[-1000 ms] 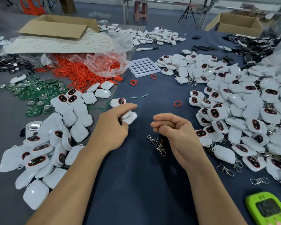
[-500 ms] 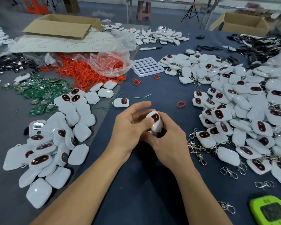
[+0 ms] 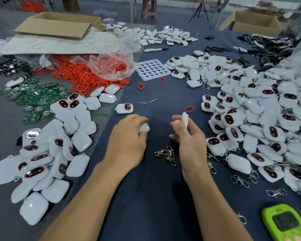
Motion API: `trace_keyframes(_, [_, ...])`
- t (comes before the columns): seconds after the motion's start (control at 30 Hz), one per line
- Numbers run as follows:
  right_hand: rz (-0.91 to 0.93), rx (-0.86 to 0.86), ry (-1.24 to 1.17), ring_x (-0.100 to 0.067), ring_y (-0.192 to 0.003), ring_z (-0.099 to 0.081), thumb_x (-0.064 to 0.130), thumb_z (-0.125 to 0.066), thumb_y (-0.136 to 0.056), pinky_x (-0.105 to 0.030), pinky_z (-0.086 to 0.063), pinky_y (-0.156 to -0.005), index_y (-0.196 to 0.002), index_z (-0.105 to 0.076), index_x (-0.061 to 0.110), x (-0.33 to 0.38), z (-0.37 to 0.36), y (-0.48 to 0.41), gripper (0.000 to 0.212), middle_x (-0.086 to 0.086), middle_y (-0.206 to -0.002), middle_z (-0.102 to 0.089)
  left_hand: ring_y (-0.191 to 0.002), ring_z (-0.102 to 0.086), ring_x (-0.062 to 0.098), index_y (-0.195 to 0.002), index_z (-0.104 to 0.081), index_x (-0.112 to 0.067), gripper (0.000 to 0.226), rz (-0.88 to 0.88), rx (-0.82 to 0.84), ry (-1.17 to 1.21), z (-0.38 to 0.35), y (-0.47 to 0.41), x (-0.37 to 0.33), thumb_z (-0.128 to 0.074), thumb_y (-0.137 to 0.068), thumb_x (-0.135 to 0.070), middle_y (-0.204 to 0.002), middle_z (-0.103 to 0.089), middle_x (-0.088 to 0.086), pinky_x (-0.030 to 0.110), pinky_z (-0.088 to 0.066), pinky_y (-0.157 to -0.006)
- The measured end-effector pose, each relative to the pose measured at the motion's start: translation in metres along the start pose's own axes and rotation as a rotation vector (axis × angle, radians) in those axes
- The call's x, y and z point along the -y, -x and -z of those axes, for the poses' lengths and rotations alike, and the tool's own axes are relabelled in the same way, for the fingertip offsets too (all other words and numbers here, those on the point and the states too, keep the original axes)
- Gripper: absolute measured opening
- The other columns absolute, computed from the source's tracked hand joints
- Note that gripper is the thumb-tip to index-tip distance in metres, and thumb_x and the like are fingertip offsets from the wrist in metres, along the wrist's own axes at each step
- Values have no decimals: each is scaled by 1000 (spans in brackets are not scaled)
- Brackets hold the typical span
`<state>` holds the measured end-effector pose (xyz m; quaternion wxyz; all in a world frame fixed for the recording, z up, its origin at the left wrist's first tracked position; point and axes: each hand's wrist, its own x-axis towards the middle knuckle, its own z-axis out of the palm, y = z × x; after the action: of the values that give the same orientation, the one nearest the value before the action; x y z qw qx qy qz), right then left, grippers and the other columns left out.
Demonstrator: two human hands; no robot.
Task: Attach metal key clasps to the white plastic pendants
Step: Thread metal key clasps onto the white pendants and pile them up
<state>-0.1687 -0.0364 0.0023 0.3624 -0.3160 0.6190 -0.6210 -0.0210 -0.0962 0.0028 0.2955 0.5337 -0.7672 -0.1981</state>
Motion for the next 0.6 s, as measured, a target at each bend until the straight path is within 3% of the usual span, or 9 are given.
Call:
trace_keyframes(0.07, [-30,32,10,1,-72,-64,44,-57,-81,-26,-54,-75,-95,-80,36,1,0,1,29,14,-80,-72,-121,-54,20,-123,-69,-23,31,-3,-122,-98,0,-1,3,-64,-93,-15,-128,-65,-5,32,-36,-102])
trace_keyframes(0.17, [-36,74,31,-5,-70,-64,35,-56,-88,-23,-52,-65,-94,-82,32,3,0,1,27,3,-77,-75,-111,-50,10,-111,-73,-25,34,-31,-200,-45,-1,6,-5,-65,-83,-7,-114,-70,-9,22,-33,-94])
trace_keyframes(0.23, [-19,64,24,-6,-68,-62,21,-59,-97,-20,-51,-64,-104,-78,32,3,0,0,23,0,-77,-75,-100,-50,3,-100,-75,-31,28,-86,-124,-6,-3,11,-12,-59,-80,-18,-102,-71,-16,22,-37,-89])
trace_keyframes(0.3, [-18,58,10,-8,-65,-58,9,-58,-97,-20,-51,-63,-112,-73,34,3,1,0,33,1,-73,-71,-96,-51,1,-97,-75,-37,26,-140,53,4,-4,14,-17,-57,-79,-32,-96,-69,-20,23,-43,-83])
trace_keyframes(0.4, [-47,55,-27,-9,-60,-56,9,-63,-87,-24,-51,-61,-104,-75,32,5,2,1,31,0,-74,-72,-102,-53,1,-104,-74,-43,28,-155,251,28,-1,16,-16,-65,-78,-51,-103,-63,-24,26,-48,-84])
trace_keyframes(0.5, [-71,70,-102,-8,-56,-56,5,-63,-85,-21,-50,-58,-88,-79,20,9,3,2,22,-6,-83,-78,-103,-54,0,-100,-76,-43,24,-177,329,40,2,17,-15,-78,-77,-48,-104,-62,-25,28,-49,-86])
trace_keyframes(0.6, [-62,92,-108,-10,-55,-49,3,-60,-87,-21,-46,-55,-85,-81,16,9,6,3,24,-6,-86,-78,-88,-61,4,-87,-78,-34,9,-135,350,98,1,16,-17,-84,-80,-33,-95,-65,-20,28,-51,-80])
